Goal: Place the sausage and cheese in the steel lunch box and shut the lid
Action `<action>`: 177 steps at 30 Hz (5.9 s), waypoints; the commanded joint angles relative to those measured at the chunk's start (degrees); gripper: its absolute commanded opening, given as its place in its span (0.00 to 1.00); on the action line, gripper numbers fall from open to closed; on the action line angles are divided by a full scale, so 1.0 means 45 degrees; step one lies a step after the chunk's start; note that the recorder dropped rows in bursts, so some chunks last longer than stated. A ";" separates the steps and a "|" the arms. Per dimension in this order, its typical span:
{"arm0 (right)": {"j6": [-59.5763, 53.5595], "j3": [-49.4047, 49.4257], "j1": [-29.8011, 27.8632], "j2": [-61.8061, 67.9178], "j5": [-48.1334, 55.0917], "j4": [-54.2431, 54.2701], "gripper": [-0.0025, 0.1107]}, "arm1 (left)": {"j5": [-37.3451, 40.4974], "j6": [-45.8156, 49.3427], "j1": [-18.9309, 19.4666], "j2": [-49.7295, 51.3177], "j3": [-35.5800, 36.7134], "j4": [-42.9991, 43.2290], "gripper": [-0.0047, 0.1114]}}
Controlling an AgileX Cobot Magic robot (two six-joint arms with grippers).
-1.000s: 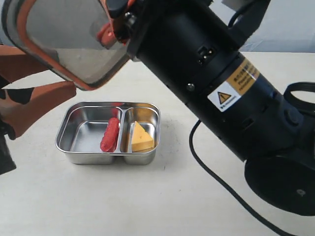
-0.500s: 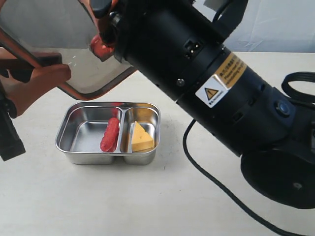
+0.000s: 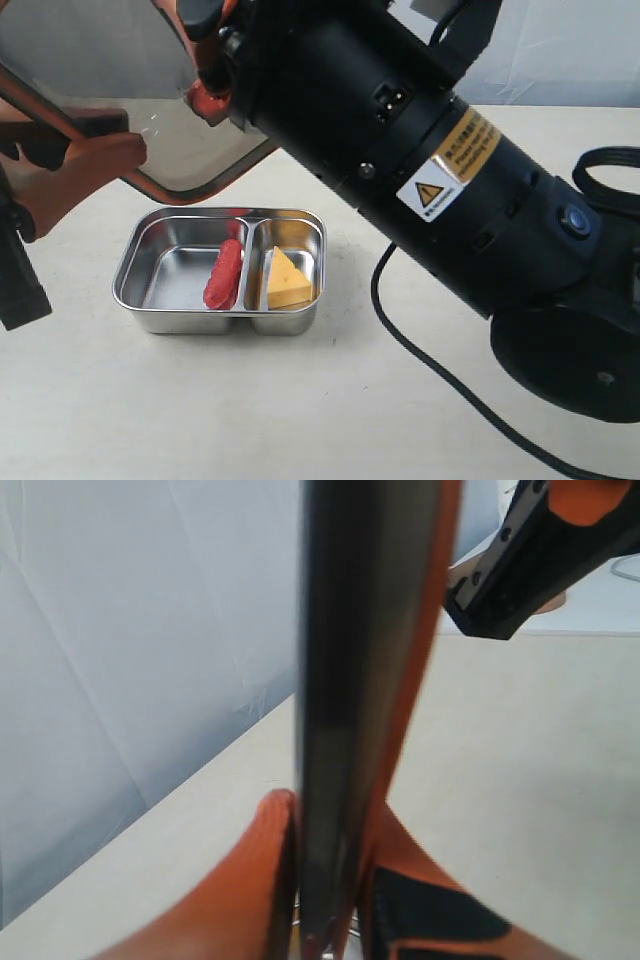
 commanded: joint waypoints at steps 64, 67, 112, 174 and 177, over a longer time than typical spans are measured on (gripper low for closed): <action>0.1709 -0.0075 -0.4739 -0.0904 1.2162 -0.2054 0.14 | -2.4210 0.0431 -1.2968 0.4962 -0.0207 0.2701 0.04; 0.1709 -0.0075 -0.4883 -0.0904 1.2666 -0.2669 0.14 | -2.4550 0.0431 -1.3414 0.5063 -0.0207 0.2427 0.04; -1.9291 -0.5378 -0.9803 0.3583 2.7389 1.5327 0.14 | -2.3855 0.0431 -1.3414 0.5235 -0.0634 0.1582 0.04; -1.9381 -0.5378 -0.6911 0.4274 2.4199 1.6188 0.94 | -2.4815 0.0431 -1.3784 0.7212 -0.0834 0.2232 0.04; -1.9405 -0.5378 -0.6721 0.4274 2.4054 1.6188 0.94 | -2.4790 0.0431 -1.3784 0.7212 -0.0834 0.2237 0.04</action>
